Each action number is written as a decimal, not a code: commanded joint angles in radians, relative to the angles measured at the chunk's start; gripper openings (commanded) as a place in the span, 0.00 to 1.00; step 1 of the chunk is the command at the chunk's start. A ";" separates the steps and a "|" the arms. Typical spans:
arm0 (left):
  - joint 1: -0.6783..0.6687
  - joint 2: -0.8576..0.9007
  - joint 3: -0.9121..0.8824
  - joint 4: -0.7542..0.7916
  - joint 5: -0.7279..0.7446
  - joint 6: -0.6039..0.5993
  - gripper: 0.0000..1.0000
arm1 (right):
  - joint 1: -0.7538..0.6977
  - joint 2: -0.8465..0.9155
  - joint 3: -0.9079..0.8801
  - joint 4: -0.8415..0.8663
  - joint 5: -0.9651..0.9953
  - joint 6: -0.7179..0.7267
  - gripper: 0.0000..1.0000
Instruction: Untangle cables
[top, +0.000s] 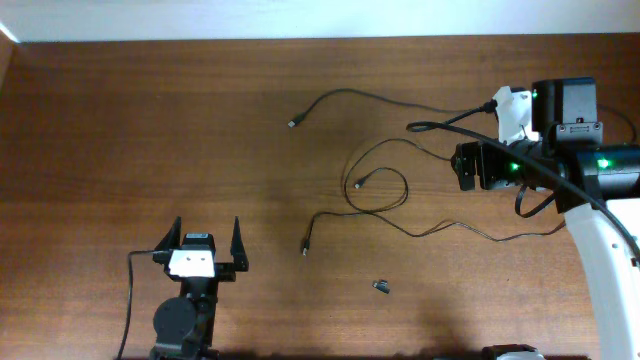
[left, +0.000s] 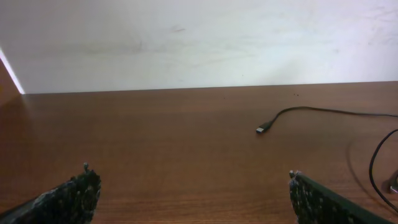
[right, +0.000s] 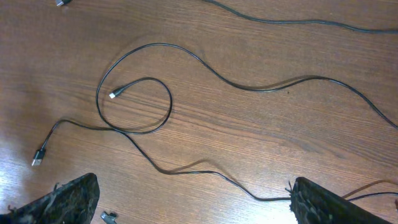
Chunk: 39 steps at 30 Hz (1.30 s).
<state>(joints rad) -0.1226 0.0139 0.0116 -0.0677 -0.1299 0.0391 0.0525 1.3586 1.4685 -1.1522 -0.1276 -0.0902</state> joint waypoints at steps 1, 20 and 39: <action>0.006 -0.009 -0.002 -0.005 0.011 0.015 0.99 | 0.007 -0.002 -0.002 0.000 0.008 -0.007 0.99; 0.006 -0.009 -0.002 -0.005 0.011 0.015 0.99 | 0.007 0.008 -0.002 0.000 0.008 -0.007 0.99; 0.006 -0.009 -0.002 -0.005 0.011 0.015 0.99 | 0.007 -0.513 -0.909 0.877 -0.135 -0.007 0.99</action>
<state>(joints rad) -0.1226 0.0120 0.0116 -0.0681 -0.1287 0.0418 0.0532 0.9394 0.6891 -0.3279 -0.2276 -0.0902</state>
